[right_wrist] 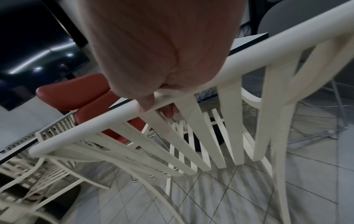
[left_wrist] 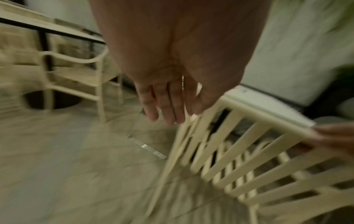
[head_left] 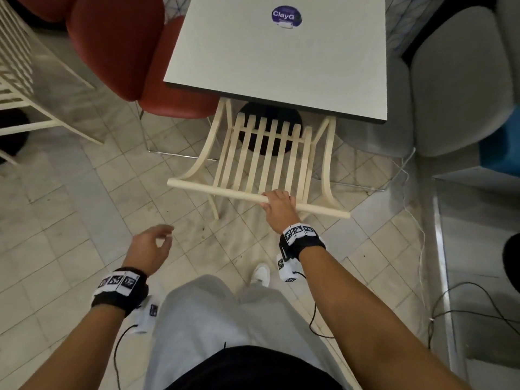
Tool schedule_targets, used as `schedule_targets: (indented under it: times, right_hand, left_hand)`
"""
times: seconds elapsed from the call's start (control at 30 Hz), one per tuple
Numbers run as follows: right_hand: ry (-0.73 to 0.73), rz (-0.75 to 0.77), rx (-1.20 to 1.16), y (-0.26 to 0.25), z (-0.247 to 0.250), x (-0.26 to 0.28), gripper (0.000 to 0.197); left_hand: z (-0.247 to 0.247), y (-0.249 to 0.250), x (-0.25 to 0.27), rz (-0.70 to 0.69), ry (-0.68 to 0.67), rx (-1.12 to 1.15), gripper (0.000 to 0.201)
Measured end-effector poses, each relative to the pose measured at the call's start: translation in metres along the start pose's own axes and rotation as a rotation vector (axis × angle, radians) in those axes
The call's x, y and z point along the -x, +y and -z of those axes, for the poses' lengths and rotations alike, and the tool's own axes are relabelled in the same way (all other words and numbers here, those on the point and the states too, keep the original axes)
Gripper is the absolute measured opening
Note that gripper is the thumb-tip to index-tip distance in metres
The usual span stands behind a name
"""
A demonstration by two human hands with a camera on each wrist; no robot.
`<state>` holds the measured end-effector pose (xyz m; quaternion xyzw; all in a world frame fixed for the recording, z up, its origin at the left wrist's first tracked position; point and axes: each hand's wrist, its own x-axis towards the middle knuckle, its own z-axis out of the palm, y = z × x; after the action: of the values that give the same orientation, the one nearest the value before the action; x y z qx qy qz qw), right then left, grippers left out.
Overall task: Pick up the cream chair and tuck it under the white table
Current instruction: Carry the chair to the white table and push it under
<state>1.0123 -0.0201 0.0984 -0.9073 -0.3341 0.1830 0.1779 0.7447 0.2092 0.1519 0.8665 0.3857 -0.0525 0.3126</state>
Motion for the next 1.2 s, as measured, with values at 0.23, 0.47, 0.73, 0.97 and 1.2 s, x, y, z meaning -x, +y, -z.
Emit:
schedule_targets:
  times: [0.23, 0.47, 0.73, 0.97, 1.2]
  right_hand:
    - [0.130, -0.095, 0.071, 0.047, 0.010, 0.024, 0.038]
    - [0.146, -0.079, 0.073, 0.056, 0.016, 0.017, 0.045]
    - [0.114, -0.127, 0.118, 0.076, 0.042, -0.018, 0.029]
    - [0.126, -0.190, 0.102, 0.083, 0.053, -0.029, 0.031]
    - [0.136, -0.209, 0.083, 0.075, 0.045, -0.024, 0.032]
  left_hand:
    - [-0.014, 0.093, -0.096, -0.397, 0.026, -0.240, 0.046]
    - [-0.024, 0.087, -0.142, -0.466, -0.067, -0.463, 0.042]
    - [-0.030, 0.117, -0.167, -0.451, -0.050, -0.476, 0.043]
    - [-0.033, 0.135, -0.175, -0.428, -0.055, -0.450, 0.040]
    - [-0.028, 0.130, -0.177, -0.438, -0.068, -0.479, 0.043]
